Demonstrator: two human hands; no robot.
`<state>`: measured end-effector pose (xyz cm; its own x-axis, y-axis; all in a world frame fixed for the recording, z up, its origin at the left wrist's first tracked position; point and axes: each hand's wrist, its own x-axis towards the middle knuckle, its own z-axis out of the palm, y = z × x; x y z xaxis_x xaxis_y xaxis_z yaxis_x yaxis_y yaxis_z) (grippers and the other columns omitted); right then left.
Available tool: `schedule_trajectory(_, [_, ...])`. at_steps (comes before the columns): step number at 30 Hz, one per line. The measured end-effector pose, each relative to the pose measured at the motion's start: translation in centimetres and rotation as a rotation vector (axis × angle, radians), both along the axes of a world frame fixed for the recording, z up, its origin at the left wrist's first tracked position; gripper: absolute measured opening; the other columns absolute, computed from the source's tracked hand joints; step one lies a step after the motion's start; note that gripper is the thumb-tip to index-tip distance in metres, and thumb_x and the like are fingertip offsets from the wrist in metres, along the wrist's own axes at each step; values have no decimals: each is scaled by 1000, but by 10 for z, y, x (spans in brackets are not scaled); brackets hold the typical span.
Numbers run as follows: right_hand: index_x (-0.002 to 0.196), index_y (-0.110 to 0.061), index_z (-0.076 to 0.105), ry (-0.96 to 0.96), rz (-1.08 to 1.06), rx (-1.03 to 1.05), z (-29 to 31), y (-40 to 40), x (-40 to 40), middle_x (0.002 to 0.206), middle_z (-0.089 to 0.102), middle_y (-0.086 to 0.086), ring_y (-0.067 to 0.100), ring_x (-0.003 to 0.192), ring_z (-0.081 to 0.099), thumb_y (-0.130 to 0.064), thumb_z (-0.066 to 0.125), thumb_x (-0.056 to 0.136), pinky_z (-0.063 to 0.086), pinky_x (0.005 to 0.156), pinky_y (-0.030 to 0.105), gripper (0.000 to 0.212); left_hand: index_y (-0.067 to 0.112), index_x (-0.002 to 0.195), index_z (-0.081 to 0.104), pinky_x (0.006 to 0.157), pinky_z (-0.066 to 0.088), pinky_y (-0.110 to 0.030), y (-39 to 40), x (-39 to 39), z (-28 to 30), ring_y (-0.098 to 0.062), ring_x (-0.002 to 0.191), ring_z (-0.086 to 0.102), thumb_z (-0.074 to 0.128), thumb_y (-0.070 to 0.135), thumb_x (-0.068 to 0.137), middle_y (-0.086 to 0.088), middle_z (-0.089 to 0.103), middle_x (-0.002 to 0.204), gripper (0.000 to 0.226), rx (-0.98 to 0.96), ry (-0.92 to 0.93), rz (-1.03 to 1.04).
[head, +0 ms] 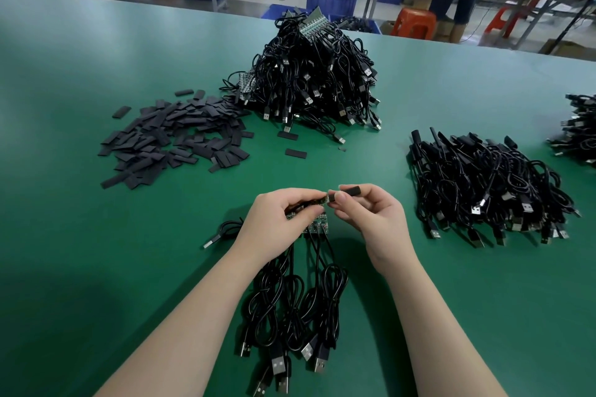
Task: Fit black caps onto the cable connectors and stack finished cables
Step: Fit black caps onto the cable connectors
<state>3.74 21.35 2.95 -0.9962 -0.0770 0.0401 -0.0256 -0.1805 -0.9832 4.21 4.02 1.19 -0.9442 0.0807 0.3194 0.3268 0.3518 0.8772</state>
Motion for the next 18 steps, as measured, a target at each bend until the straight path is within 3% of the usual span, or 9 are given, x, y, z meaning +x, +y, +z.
schedule_trajectory(7, [85, -28, 79, -18, 14, -44, 0, -1, 0, 90, 77, 8, 16, 88, 73, -31, 82, 67, 55, 74, 19, 19, 50, 104, 67, 85, 44, -5, -1, 0, 1, 11, 98, 63, 75, 26, 84, 34, 67, 101, 32, 24, -32, 32])
schedule_trajectory(18, [82, -29, 80, -14, 1, -12, -1, -1, 0, 85, 77, 3, 13, 85, 72, -32, 79, 65, 56, 73, 18, 18, 37, 103, 74, 83, 47, -9, -2, 0, 2, 7, 93, 65, 75, 24, 84, 29, 70, 96, 23, 4, -20, 39])
